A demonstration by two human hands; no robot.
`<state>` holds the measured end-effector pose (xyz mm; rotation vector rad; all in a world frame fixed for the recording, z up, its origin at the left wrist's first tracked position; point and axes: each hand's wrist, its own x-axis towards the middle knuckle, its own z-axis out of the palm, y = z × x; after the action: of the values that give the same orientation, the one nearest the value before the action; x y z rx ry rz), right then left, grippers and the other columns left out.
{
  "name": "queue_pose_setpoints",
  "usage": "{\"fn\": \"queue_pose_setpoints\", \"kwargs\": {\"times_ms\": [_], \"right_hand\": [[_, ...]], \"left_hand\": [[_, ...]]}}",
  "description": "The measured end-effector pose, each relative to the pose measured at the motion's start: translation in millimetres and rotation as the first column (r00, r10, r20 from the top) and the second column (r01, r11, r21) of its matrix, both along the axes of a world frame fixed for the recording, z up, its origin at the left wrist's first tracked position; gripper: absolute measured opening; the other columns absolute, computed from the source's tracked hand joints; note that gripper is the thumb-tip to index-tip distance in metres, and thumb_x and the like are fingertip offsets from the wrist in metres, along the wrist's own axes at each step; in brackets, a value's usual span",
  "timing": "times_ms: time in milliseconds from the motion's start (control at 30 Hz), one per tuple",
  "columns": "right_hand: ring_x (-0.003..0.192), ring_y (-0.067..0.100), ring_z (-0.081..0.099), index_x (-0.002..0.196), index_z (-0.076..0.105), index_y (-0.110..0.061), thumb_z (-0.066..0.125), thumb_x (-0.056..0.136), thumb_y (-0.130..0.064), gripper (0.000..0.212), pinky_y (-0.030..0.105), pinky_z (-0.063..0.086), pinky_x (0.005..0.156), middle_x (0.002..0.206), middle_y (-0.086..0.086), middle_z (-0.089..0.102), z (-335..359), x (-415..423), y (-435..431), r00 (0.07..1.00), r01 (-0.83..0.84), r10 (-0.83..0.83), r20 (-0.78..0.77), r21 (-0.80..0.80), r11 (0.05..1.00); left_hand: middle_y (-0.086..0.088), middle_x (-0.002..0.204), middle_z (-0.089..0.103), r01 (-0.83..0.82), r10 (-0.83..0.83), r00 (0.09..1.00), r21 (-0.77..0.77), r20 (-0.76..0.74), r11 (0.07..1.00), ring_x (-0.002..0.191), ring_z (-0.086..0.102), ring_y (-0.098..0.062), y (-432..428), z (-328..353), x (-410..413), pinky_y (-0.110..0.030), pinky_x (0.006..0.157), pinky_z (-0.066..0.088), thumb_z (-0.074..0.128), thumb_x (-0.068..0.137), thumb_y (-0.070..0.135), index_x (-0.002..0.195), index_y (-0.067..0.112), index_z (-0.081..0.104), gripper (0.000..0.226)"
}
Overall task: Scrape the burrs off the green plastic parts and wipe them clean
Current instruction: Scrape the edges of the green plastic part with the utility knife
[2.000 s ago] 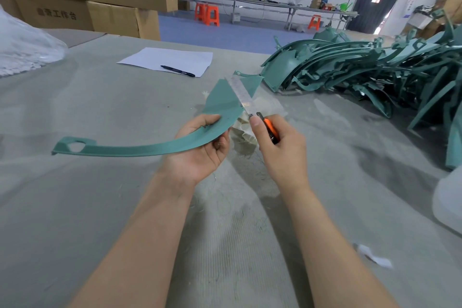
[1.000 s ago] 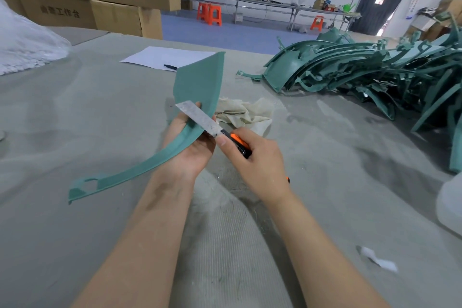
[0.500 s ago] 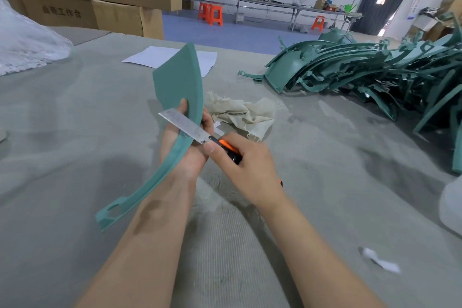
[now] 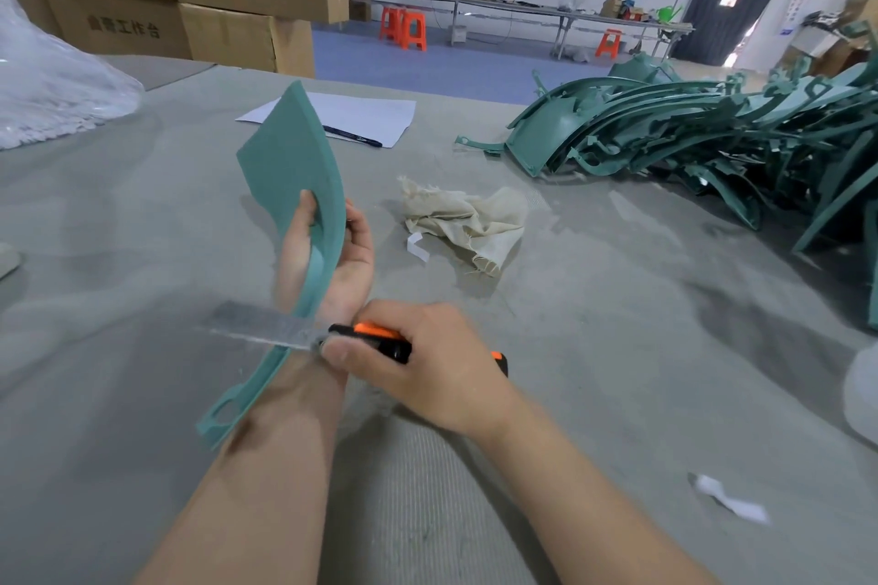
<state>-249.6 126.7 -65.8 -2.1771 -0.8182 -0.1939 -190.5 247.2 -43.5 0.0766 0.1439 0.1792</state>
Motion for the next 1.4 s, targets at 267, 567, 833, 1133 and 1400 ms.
{"fn": "queue_pose_setpoints", "kwargs": {"times_ms": [267,567,833,1133,1400], "right_hand": [[0.051,0.002,0.043,0.064,0.051,-0.050,0.057,0.085,-0.054,0.023,0.019,0.032,0.053,0.052,-0.015,0.046,8.2,-6.5,-3.1,0.994,-0.090,0.092,-0.052,0.029,0.996],[0.050,0.010,0.043,0.084,0.062,-0.010,0.063,0.087,-0.048,0.038,0.020,0.038,0.049,0.067,-0.001,0.060,22.7,21.6,-46.3,0.867,0.373,-0.160,-0.473,0.401,0.837],[0.043,0.000,0.047,0.073,0.061,-0.011,0.063,0.090,-0.009,0.018,0.015,0.034,0.053,0.060,-0.003,0.064,19.0,29.4,-44.8,0.883,0.408,-0.220,-0.415,0.446,0.797],[0.053,0.007,0.048,0.072,0.052,-0.017,0.068,0.085,-0.036,0.028,0.024,0.036,0.053,0.057,-0.009,0.056,11.0,35.2,-54.5,0.835,0.544,-0.504,-0.223,0.196,0.816],[0.080,0.027,0.054,0.104,0.052,-0.014,0.051,0.094,-0.025,0.016,0.032,0.038,0.065,0.088,0.004,0.058,3.2,46.4,-76.1,0.723,0.652,-0.680,-0.124,-0.206,0.730]], "left_hand": [[-0.004,0.077,0.068,-0.070,0.071,0.997,0.062,-0.022,0.996,0.060,0.065,-0.014,7.5,-6.6,2.6,-0.020,0.051,0.052,0.056,0.096,0.013,0.089,0.008,0.061,0.010],[0.007,0.074,0.060,0.106,0.000,0.991,0.771,-0.137,0.628,0.061,0.058,-0.006,-30.5,-9.7,-5.9,-0.018,0.055,0.047,0.044,0.095,0.055,0.099,0.017,0.060,0.041],[-0.005,0.072,0.054,0.032,-0.014,0.999,0.820,-0.029,0.572,0.062,0.054,-0.020,-62.9,-2.4,-16.1,-0.027,0.052,0.045,0.057,0.095,0.031,0.105,0.005,0.057,0.028],[-0.010,0.097,0.069,0.142,-0.034,0.989,0.876,-0.143,0.460,0.081,0.066,-0.019,-57.2,-7.8,-17.1,-0.028,0.075,0.055,0.051,0.099,0.022,0.114,-0.002,0.062,0.030],[-0.005,0.123,0.065,0.013,0.128,0.988,0.857,-0.092,0.516,0.102,0.064,-0.012,-41.5,7.0,-17.4,-0.023,0.085,0.054,0.049,0.100,0.029,0.123,0.005,0.059,0.034]]}}
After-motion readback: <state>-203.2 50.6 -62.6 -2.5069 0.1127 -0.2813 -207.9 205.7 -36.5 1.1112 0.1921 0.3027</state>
